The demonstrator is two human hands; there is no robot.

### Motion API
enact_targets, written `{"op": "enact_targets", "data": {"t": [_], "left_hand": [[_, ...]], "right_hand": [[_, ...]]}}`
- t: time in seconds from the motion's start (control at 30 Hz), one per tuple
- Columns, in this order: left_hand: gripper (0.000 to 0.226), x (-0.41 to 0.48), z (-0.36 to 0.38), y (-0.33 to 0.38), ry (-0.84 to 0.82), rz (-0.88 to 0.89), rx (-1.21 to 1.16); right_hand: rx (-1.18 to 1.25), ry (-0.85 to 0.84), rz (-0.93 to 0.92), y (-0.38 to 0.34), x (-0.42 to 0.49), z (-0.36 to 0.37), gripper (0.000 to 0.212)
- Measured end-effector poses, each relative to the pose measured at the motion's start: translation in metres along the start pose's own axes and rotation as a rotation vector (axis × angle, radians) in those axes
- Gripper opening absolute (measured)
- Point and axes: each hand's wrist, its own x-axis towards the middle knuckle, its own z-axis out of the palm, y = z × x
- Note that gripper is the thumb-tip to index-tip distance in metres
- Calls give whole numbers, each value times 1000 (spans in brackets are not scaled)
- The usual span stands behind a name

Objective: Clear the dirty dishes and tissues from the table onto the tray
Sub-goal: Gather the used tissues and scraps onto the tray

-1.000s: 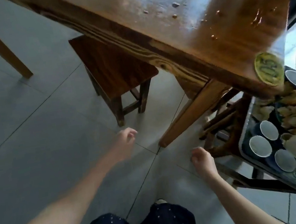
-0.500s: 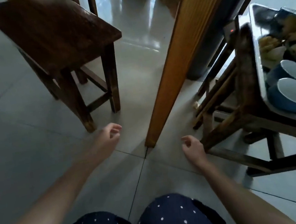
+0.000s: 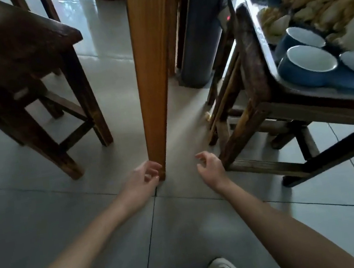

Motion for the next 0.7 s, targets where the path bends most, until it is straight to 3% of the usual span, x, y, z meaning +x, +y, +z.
{"op": "enact_targets", "data": {"t": [0.13, 0.33, 0.7], "left_hand": [[21, -9, -6, -6, 46, -26, 9], [22, -12, -37, -21, 250, -35, 54], [27, 36, -74, -25, 250, -100, -14]], "right_hand": [[0, -12, 25, 4, 4, 4, 31], [15, -57, 37, 0, 42, 24, 35], [-25, 61, 99, 2, 127, 63, 41]]}}
